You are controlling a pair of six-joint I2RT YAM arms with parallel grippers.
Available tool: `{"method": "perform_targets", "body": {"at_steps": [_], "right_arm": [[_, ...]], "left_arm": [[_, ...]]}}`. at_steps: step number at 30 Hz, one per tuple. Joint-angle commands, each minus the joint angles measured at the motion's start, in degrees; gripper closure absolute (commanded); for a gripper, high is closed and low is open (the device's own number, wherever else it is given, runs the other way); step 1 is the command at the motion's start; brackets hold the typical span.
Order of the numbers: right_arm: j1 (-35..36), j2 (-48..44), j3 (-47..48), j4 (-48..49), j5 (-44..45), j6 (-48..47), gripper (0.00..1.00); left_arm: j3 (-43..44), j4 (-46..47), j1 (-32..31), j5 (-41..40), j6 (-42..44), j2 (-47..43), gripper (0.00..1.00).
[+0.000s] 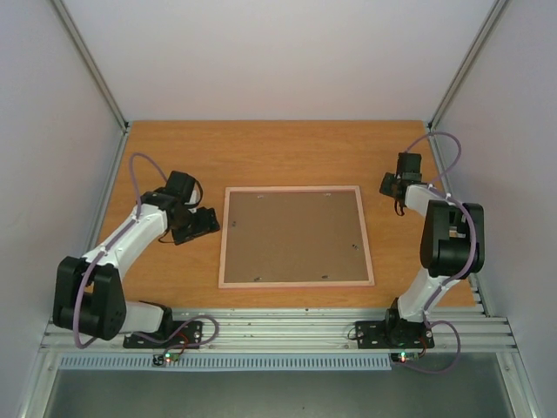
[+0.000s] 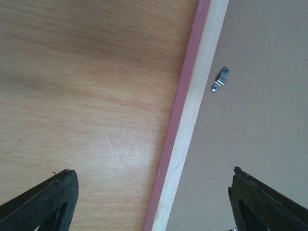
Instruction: Take the photo out of the frame
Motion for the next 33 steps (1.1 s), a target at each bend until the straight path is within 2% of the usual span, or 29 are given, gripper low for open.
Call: {"method": "perform_targets", "body": {"at_steps": [1,5,12,20,25,33], "right_arm": [[-0.94,2.21,0.26,-1.70,2.12,-0.09,0.96],[-1.58,3.15,0.25,-2.07,0.79,-0.37,0.91],[-1.74,2.95,0.86,-4.39,-1.44,-1.26,0.66],[-1.61,-2.94,0.22,-12.48,-3.84,1.93,0.52],[-0.99,-8.42,-1.31,-20.32,-11.86,6.81,0.46],[2.66,-18.07,-11.89,-25.27,-23.32,12.35,0.28]], "left_arm": [[0.09,3.02,0.23,1.44,-0.13,1.58,0.14],[-0.49,3.47,0.23,2.02,-0.05,2.71,0.14],[-1.43,4.84,0.23,4.73,0.02,5.24,0.14],[-3.03,5.62,-0.38,6.33,0.04,6.55,0.13],[-4.03,5.95,-1.83,6.18,-0.46,6.62,0.14],[-5.56,6.76,-5.70,5.72,-2.43,6.56,0.14]]}}
